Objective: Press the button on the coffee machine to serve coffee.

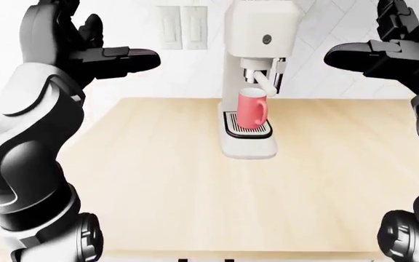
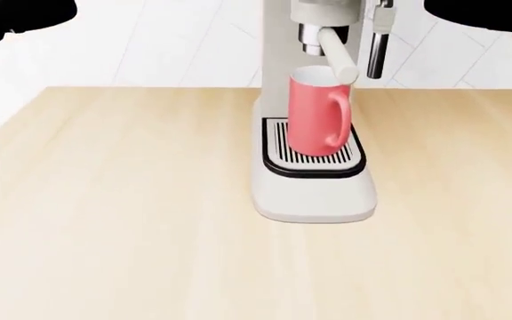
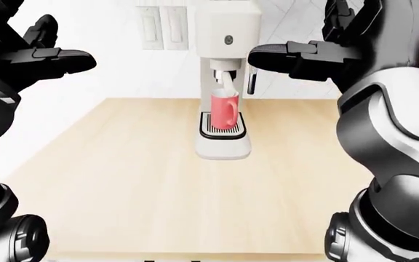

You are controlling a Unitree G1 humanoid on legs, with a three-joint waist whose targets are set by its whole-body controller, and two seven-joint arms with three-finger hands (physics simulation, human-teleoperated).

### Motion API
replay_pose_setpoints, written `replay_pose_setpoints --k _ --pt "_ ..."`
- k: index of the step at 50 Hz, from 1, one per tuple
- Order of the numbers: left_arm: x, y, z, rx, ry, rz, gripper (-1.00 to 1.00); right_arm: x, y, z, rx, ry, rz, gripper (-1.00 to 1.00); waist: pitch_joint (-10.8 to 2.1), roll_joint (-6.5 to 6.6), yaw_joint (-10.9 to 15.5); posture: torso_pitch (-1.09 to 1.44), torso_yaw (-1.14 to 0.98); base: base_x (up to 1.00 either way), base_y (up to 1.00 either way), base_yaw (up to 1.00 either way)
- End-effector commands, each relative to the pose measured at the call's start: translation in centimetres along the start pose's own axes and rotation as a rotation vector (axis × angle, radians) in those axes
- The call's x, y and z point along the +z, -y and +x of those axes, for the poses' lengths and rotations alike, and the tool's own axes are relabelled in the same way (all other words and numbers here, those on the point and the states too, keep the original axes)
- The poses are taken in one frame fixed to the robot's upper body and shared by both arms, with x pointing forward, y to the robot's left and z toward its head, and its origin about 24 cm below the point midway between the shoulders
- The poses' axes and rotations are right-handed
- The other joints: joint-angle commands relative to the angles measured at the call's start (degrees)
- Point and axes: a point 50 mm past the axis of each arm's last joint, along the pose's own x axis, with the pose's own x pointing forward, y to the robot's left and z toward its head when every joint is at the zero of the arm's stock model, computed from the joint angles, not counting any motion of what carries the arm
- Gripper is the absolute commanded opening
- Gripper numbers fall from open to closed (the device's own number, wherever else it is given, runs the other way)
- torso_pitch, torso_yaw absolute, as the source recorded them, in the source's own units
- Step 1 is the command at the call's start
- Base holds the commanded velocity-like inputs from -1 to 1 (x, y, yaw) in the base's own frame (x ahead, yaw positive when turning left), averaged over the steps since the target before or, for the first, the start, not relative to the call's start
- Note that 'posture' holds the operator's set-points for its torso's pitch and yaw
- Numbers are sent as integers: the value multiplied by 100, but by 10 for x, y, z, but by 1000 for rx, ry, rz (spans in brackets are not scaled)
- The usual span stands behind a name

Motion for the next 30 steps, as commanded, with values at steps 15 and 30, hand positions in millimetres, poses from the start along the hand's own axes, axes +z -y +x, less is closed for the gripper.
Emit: replay_pose_setpoints --k 15,30 --pt "13 1 -2 -7 64 -6 100 11 0 -1 -5 55 11 100 -333 2 13 -51 0 0 0 0" --pt "14 1 -2 -6 71 -10 100 12 1 0 -5 55 11 100 -589 -6 13 -63 0 0 0 0"
